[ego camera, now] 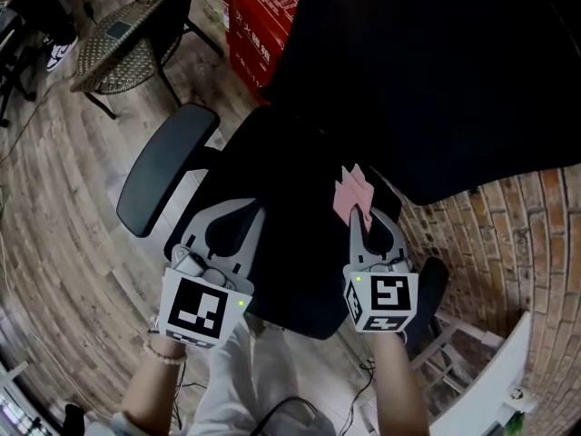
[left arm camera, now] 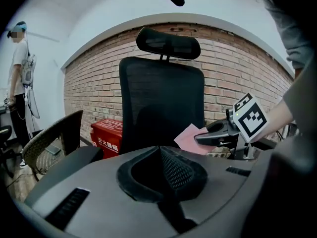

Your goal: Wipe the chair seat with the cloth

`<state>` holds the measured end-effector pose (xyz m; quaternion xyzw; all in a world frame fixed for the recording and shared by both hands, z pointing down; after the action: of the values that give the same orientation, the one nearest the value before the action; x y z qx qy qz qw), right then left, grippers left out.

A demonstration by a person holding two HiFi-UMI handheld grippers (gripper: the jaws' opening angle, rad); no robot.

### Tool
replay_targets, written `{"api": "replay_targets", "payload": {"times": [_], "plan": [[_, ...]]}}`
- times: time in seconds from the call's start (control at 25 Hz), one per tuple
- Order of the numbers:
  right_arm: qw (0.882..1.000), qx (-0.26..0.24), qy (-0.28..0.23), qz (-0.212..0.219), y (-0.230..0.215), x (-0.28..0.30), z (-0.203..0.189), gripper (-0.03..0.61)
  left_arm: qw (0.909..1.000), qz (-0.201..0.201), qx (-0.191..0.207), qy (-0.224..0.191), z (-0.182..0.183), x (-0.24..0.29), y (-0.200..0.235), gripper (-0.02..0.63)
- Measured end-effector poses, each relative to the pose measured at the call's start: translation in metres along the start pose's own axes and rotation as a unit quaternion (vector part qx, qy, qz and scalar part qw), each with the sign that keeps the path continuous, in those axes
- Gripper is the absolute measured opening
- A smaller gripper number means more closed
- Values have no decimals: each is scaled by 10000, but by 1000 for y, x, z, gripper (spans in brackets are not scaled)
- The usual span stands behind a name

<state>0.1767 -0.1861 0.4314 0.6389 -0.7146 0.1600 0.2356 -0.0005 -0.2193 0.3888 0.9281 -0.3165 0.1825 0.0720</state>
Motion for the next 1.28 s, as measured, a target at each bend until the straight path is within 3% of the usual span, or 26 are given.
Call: {"api": "replay_targets", "payload": {"times": [0.36, 0.68, 0.84, 1.0, 1.28], "plan": [[9965, 216, 416, -698, -39, 53, -47, 54, 9998, -71, -6, 172, -45, 47, 15, 18], [9880, -179, 854, -1276, -64, 65, -72, 54, 9988, -347, 118, 337, -65, 59, 20, 18], [9818, -72, 1138, -1516, -76, 75, -88, 54, 9985, -393, 70, 375, -75, 61, 21, 18], [9796, 70, 1319, -1513, -70, 91, -102, 54, 9974, -495, 160, 493, -90, 60, 24, 18], [9822, 346, 1453, -1137, -44, 125, -112, 54, 9975, -353, 187, 584, -106, 61, 33, 18]]}}
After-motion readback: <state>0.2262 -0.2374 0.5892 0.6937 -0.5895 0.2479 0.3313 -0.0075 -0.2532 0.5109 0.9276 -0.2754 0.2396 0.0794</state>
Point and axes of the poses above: the fingertips, and each gripper's own axes: x forward along the fingers, y to its left, z out of its top, the point moved 3 cm from there along -x, backward along the fingers, and after that the axes turned 2 degrees about x, right-handed, at the moved point
